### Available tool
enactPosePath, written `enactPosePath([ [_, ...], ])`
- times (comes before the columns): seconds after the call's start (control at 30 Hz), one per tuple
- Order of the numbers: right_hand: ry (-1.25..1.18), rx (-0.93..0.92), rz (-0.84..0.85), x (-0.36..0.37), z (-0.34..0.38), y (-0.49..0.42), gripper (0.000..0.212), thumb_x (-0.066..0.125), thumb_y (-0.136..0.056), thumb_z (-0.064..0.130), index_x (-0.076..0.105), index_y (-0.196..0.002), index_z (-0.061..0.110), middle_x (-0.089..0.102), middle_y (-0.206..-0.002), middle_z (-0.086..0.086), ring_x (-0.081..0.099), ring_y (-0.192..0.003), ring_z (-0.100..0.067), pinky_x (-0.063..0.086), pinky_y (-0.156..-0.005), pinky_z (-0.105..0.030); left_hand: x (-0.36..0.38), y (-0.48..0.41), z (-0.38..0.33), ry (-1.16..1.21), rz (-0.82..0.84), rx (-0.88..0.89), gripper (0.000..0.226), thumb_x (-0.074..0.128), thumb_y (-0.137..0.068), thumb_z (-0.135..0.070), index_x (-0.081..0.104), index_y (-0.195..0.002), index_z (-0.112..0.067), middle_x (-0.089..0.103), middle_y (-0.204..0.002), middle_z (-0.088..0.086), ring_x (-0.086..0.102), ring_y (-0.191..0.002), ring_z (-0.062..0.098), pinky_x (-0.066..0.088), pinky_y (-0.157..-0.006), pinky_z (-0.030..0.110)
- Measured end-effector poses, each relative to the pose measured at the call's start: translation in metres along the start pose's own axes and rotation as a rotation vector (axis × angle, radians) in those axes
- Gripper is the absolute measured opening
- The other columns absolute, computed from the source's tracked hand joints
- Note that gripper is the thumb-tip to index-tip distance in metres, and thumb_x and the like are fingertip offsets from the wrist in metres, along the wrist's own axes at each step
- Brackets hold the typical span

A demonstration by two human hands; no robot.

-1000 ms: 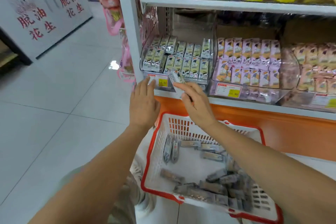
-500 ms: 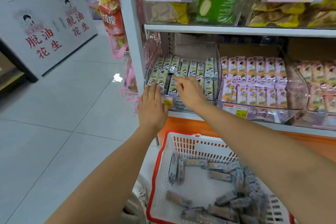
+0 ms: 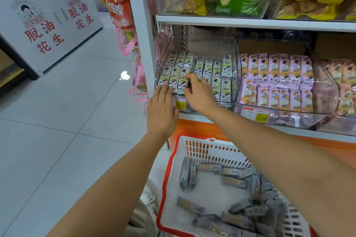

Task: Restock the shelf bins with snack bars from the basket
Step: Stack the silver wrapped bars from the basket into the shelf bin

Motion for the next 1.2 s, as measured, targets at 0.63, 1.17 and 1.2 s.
enactPosePath([
  [0.63, 0.106, 0.066, 0.386, 0.104, -0.139, 0.182, 0.026, 0.055, -0.091, 0.011, 0.060, -0.117, 0.014, 0.061, -0.116, -0.007, 0.057, -0.104, -0.025, 0.047, -0.091, -0.039, 0.125, 0.148, 0.004, -0.002, 0.324, -0.117, 0.057, 0.050, -0.092, -0.024, 0.035, -0.145, -0.008, 0.036, -0.149, 0.015, 0.034, -0.136, 0.032, 0.030, -0.111, 0.042],
  [1.17, 0.299, 0.129, 1.248, 0.306, -0.190, 0.312, 0.049, 0.046, -0.099, 0.038, 0.037, -0.147, 0.034, 0.002, -0.163, -0.007, 0.010, -0.147, -0.029, 0.017, -0.118, -0.038, 0.171, 0.204, 0.040, 0.187, 0.345, -0.117, 0.067, 0.041, -0.098, -0.023, 0.008, -0.155, -0.008, 0.009, -0.162, 0.009, 0.037, -0.134, 0.029, 0.038, -0.107, 0.039],
  [1.2, 0.321, 0.122, 1.268, 0.311, -0.192, 0.315, 0.049, 0.044, -0.100, 0.038, 0.036, -0.148, 0.033, -0.003, -0.163, -0.008, 0.004, -0.149, -0.029, 0.015, -0.119, -0.039, 0.172, 0.204, 0.039, 0.191, 0.342, -0.114, 0.067, 0.038, -0.097, -0.024, 0.008, -0.155, -0.008, 0.009, -0.162, 0.010, 0.037, -0.135, 0.028, 0.038, -0.107, 0.039],
])
Point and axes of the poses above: each hand's wrist, its own y-axis away from the middle knuckle, its own x-axis out of the palm, z = x × y, the point moved 9 cm from there along -y, towards the middle knuckle
